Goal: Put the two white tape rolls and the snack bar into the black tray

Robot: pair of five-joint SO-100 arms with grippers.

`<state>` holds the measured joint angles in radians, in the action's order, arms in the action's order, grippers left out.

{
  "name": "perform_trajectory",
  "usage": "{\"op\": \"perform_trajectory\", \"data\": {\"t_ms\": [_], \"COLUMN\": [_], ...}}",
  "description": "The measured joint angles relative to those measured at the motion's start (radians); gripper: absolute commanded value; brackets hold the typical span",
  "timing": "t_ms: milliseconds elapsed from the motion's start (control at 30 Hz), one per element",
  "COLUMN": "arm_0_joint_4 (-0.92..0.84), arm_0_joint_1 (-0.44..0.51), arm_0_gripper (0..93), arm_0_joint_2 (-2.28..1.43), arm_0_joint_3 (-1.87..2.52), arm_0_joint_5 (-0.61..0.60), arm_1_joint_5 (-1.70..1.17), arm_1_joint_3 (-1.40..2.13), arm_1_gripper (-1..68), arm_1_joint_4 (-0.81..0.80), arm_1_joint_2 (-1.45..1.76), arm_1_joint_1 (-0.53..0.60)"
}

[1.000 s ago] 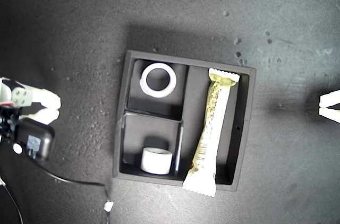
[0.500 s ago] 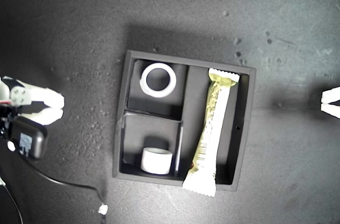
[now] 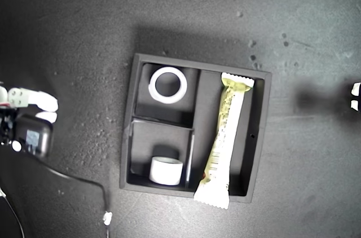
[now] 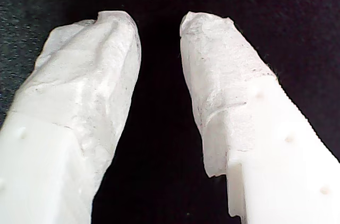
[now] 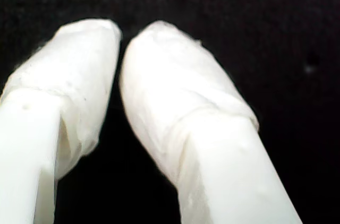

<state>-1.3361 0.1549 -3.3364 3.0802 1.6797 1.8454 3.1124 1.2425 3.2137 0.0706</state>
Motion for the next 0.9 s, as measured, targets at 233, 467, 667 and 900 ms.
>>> {"op": "perform_trajectory", "data": {"t_ms": [233,467,667,900], "arm_0_joint_4": [-0.018,-0.021,-0.021,-0.021], "arm_0_joint_1": [-0.003,-0.021,-0.021,-0.021], "arm_0_gripper": [1.0,0.6,0.6,0.6], "arm_0_joint_2": [0.000,0.000,0.000,0.000], "arm_0_joint_3": [0.000,0.000,0.000,0.000], "arm_0_joint_5": [0.014,-0.049,-0.218,-0.314], "arm_1_joint_5": [-0.002,-0.002,-0.002,-0.002], "arm_1_joint_3": [0.000,0.000,0.000,0.000], "arm_1_gripper": [-0.3,5.0,5.0,5.0], "arm_1_joint_4": [0.018,0.040,0.046,0.046], "arm_1_joint_2": [0.002,0.002,0.002,0.002], "arm_1_joint_1": [0.002,0.058,0.092,0.117]}}
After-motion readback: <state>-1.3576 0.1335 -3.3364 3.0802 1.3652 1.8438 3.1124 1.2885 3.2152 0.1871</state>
